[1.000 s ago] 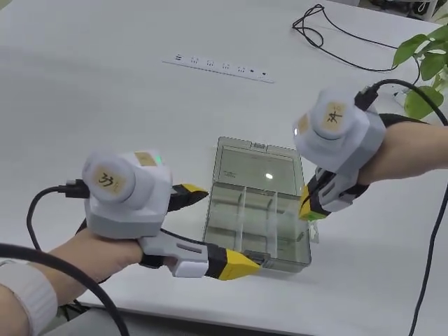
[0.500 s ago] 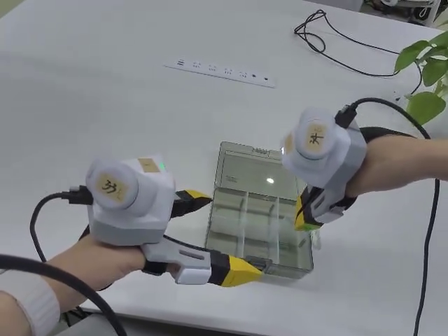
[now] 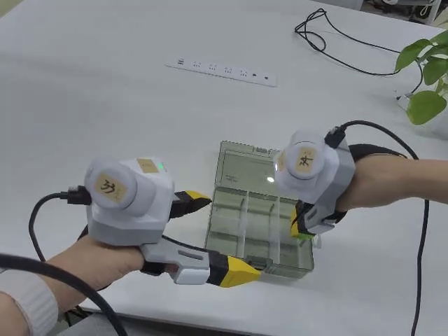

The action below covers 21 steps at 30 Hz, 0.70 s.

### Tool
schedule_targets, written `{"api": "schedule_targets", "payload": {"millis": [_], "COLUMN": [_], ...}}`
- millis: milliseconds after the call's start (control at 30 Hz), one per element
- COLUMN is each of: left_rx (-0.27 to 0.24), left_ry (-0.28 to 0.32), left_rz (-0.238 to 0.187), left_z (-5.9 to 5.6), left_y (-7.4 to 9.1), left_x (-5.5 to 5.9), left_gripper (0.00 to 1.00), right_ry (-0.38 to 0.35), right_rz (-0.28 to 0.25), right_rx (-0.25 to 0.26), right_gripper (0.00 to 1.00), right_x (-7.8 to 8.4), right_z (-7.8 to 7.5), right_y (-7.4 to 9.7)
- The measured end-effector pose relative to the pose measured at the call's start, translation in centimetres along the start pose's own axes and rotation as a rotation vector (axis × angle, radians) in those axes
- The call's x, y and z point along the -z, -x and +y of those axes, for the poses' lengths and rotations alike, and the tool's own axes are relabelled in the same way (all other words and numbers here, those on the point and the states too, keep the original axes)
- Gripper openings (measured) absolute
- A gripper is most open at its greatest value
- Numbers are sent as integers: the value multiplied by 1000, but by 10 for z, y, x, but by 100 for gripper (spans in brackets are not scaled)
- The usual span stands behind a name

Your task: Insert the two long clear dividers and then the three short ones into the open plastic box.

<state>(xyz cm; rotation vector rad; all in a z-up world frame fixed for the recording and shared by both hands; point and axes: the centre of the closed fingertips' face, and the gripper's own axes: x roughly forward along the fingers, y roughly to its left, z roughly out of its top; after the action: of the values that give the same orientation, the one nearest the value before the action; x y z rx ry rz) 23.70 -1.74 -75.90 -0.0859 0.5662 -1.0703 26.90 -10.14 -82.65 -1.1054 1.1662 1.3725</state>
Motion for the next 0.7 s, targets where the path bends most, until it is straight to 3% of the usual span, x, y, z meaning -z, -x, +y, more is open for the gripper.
{"api": "schedule_targets", "payload": {"millis": [300, 600, 667, 700], "left_rx": [8, -2, -9, -12], "left_ry": [-5, -8, -8, -8], "left_rz": [-1, -2, -2, -1], "left_z": [-2, -1, 0, 1], "left_y": [-2, 4, 6, 8], "left_x": [-1, -3, -4, -3], "left_gripper": [88, 88, 88, 88], "right_ry": [-10, 8, 4, -3], "right_rz": [2, -35, -60, -98], "right_rx": [18, 45, 42, 51], "right_gripper": [2, 3, 7, 10], "right_x": [1, 2, 0, -5], "right_z": [-1, 0, 3, 3], "right_y": [-1, -6, -3, 0]}}
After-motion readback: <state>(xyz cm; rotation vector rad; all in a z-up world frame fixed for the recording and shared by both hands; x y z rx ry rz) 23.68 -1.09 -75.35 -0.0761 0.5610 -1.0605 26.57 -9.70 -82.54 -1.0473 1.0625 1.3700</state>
